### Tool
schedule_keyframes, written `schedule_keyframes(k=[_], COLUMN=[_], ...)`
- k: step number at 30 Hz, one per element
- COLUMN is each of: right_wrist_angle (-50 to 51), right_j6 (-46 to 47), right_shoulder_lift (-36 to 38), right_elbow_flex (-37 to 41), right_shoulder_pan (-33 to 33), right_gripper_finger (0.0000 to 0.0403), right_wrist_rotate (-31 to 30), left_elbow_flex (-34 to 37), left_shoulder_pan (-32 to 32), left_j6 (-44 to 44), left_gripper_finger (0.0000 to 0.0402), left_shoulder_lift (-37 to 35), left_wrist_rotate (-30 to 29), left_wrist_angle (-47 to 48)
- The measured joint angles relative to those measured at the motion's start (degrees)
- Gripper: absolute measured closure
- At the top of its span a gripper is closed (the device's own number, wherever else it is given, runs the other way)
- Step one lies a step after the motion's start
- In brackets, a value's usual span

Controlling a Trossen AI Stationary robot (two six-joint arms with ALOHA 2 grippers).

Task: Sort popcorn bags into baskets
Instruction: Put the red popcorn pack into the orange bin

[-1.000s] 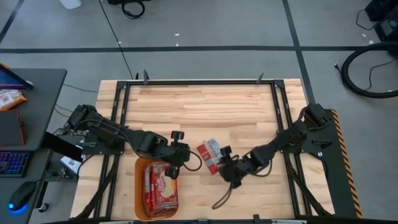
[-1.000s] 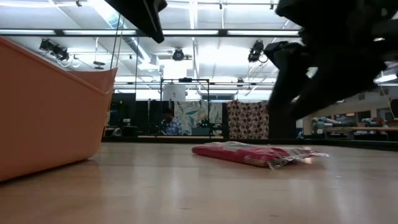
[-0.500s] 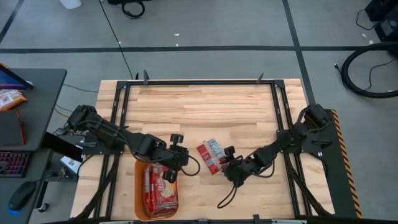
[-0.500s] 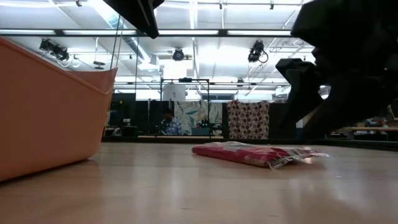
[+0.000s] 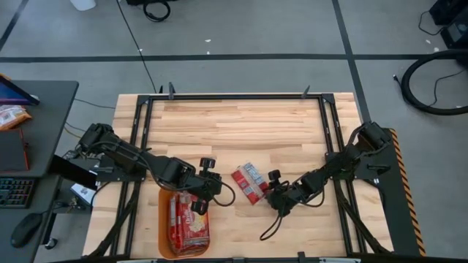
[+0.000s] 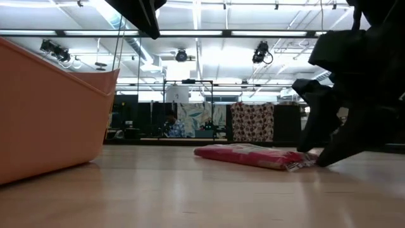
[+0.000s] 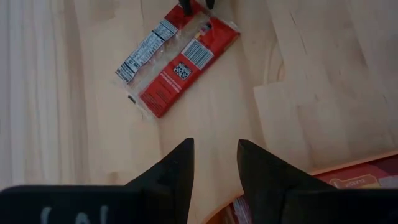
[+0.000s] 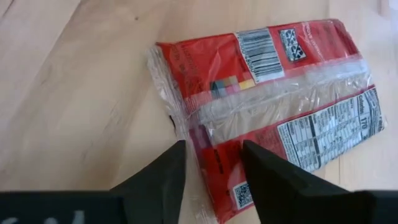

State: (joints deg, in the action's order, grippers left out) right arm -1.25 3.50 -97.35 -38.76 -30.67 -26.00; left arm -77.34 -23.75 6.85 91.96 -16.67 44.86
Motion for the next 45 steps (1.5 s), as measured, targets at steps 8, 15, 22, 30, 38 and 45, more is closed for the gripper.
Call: schedule_keyframes(k=[8, 15, 22, 30, 38, 45], right_wrist_angle=[0.44, -0.49, 1.94, 6.03, 5.97, 4.37], right_j6=[1.44, 2.89, 2.37, 7.27, 15.18, 19.05], right_shoulder_lift=[0.08, 0.01, 1.30, 4.43, 5.76, 5.91], right_elbow_flex=[0.65, 0.10, -6.85, -14.99, -19.02, -20.29], right_shoulder_pan=[0.43, 0.51, 0.78, 2.62, 5.64, 6.55], right_gripper_finger=[0.0339, 0.0390, 0.0397, 0.0394, 0.0396, 0.0395], right_wrist_rotate=[-0.70, -1.45, -0.88, -0.47, 1.87, 3.25], left_elbow_flex=[0.00, -0.02, -0.02, -0.05, 0.00, -0.02], left_shoulder_pan=[-0.26, -0.20, 0.04, -0.91, -1.25, -1.53], left_j6=[0.02, -1.56, -5.53, -5.25, -3.40, 3.51], left_gripper_finger=[0.0274, 0.0274, 0.0270, 0.0187, 0.0087, 0.0093], left_shoulder_lift=[-0.04, 0.65, 3.34, 7.10, 8.70, 8.68], left_wrist_rotate=[0.02, -0.10, 0.00, 0.37, -3.93, -8.37], left_wrist_angle=[-0.09, -1.87, -8.14, -8.94, -11.58, -11.32])
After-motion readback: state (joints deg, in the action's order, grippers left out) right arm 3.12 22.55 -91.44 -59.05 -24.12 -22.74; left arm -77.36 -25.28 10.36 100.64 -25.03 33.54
